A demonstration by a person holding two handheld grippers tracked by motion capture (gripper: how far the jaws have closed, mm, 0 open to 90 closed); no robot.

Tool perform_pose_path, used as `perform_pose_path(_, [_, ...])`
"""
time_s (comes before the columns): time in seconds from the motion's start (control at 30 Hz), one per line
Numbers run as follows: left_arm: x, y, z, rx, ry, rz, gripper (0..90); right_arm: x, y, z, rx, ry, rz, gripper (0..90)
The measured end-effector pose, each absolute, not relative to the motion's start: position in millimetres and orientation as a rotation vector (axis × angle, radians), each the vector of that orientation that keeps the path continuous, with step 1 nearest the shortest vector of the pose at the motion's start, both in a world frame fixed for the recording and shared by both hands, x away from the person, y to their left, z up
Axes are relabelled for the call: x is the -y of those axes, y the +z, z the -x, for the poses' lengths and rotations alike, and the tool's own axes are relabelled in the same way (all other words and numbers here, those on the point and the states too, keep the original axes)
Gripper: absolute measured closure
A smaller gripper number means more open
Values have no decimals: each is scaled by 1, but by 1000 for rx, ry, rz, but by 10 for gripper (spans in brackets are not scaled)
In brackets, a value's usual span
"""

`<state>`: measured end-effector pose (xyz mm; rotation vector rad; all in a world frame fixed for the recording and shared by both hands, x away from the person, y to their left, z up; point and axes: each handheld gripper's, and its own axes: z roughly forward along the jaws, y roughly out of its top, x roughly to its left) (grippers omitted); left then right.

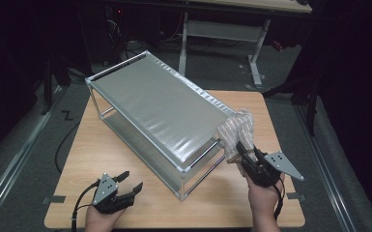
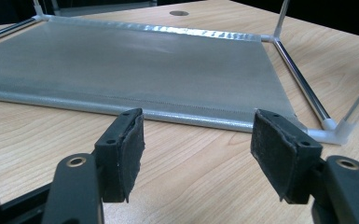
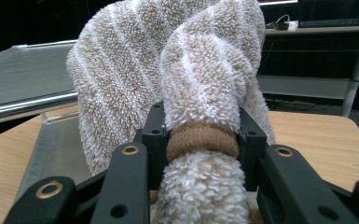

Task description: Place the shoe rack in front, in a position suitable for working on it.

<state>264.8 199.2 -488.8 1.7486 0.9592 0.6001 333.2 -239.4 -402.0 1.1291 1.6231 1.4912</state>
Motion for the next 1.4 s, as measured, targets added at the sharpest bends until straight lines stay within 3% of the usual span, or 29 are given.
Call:
perform_pose_path(0.4, [-192, -487, -272, -939, 590, -1750, 349, 223, -400, -316, -1673, 1503, -1071, 648])
perform_pose_path(0.87, [-175, -485, -284, -888, 554, -1751, 347, 175, -392, -267, -1810, 1564, -873, 643])
perform_pose_path(1.4, [-173, -485, -285, -876, 550, -1765, 348, 221, -399, -286, -1700, 1479, -1030, 647])
